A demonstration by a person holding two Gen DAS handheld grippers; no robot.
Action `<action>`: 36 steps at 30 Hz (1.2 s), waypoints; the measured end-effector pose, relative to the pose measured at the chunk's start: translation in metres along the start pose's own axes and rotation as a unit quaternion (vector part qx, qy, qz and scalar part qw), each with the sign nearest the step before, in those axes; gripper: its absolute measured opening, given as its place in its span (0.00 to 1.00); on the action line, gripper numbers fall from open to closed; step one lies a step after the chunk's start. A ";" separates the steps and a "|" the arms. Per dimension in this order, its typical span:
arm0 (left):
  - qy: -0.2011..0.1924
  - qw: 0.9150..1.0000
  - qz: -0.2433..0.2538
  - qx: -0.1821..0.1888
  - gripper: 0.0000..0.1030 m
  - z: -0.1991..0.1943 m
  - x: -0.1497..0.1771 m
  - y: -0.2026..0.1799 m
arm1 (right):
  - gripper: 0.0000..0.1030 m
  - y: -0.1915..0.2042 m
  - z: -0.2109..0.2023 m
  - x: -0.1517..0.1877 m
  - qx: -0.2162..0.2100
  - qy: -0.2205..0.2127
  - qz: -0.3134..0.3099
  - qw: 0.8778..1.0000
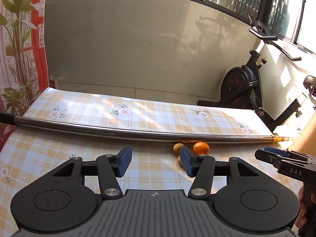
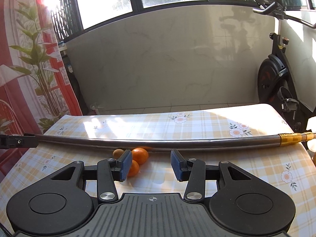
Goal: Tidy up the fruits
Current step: 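Move both grippers toward the tangerines and kiwis beside the pole, then grasp a kiwi with the left gripper while the right gripper grasps a tangerine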
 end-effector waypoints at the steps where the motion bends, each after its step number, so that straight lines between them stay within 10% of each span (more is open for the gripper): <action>1: 0.001 1.000 0.001 -0.002 0.55 0.009 -0.001 0.000 | 0.40 0.000 0.004 0.001 -0.004 0.002 0.001 1.000; 36: 0.123 0.991 -0.031 0.052 0.53 0.158 0.018 -0.010 | 0.35 0.012 0.168 0.023 -0.077 0.119 0.066 0.988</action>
Point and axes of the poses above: each gripper's, at about its wrist camera, not at the fingertips, and z roughly the way its jaws point, y to its left, x to its underside, the point moved 10 cm from there along z, roughly the way its jaws point, and after that the axes turned 1 degree about y, right-handed, at the moved point
